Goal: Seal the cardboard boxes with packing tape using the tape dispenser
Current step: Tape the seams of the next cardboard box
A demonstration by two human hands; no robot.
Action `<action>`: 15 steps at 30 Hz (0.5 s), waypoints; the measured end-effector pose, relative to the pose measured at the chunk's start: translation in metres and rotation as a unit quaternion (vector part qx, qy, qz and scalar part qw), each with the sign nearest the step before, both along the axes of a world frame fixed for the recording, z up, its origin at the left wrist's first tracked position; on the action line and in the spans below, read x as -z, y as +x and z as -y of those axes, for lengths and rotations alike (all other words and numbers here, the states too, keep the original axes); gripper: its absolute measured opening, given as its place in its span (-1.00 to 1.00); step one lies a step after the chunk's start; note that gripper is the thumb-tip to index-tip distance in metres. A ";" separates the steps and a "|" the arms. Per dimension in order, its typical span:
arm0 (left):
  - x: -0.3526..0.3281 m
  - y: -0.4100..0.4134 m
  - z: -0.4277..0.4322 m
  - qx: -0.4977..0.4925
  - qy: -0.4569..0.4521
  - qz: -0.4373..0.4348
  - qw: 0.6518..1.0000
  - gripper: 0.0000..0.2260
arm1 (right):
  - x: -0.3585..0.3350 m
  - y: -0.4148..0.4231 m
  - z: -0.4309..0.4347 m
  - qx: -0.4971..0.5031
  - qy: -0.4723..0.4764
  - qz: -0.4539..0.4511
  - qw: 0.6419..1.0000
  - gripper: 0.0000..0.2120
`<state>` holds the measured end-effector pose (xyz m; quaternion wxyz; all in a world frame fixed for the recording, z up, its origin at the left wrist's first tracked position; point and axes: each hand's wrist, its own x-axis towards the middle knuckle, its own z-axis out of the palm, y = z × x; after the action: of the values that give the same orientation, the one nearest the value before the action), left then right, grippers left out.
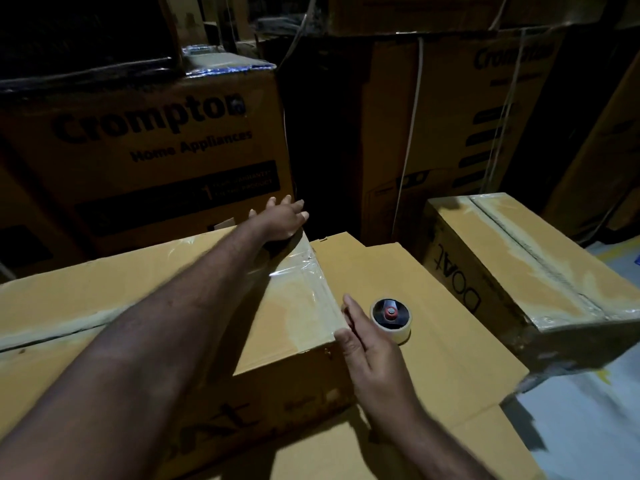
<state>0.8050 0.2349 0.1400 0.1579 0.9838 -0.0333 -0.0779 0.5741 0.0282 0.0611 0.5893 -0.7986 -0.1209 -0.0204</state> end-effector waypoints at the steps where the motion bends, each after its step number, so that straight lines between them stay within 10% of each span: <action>1: -0.005 -0.012 0.001 0.010 0.015 -0.003 1.000 -0.50 | 0.001 0.000 0.003 0.014 -0.016 0.034 0.999 -0.44; 9: -0.031 -0.174 0.022 0.129 0.069 -0.059 0.987 -0.36 | 0.011 0.014 0.014 0.033 -0.093 0.248 0.964 -0.45; 15: 0.002 -0.221 0.005 0.030 0.106 -0.047 0.993 -0.08 | 0.013 0.023 0.018 0.040 -0.063 0.278 0.958 -0.59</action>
<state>0.5837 0.2303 0.1379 0.0522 0.9888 -0.0464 -0.1321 0.5971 0.0097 0.0480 0.4799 -0.8008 -0.2491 -0.2578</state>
